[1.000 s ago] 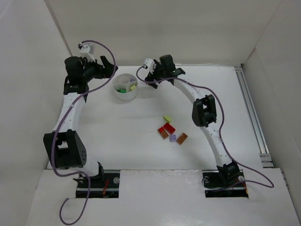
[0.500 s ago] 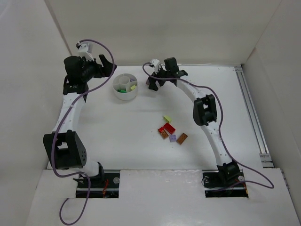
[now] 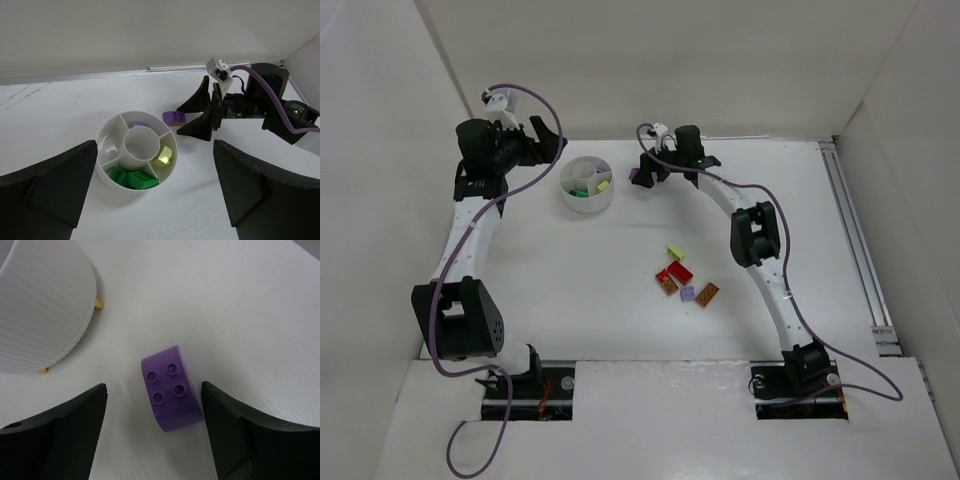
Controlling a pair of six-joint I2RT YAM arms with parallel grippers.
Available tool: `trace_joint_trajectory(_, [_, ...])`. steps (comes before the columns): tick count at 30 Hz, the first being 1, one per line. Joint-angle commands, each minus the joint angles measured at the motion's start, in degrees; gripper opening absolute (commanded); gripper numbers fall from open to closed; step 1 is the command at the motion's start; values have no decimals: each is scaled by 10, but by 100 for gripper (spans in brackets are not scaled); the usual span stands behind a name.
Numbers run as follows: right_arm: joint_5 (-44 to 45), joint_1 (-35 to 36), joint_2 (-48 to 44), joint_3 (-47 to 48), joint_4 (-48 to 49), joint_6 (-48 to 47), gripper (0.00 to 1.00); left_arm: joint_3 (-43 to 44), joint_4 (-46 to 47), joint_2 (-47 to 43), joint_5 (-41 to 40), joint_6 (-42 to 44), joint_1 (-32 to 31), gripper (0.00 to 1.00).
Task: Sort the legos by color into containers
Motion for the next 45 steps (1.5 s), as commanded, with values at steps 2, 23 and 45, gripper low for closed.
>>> trace_joint_trajectory(2, [-15,6,22,17,17,48,77,35,0,2,-21,12,1,100])
trace_joint_trajectory(23, [157,42,-60,-53,-27,-8,32,-12,-19,-73,-78,48,1,100])
trace_joint_trajectory(45, [289,135,-241,-113,70,-39,31,-45,-10,-90,-89,7,6,100])
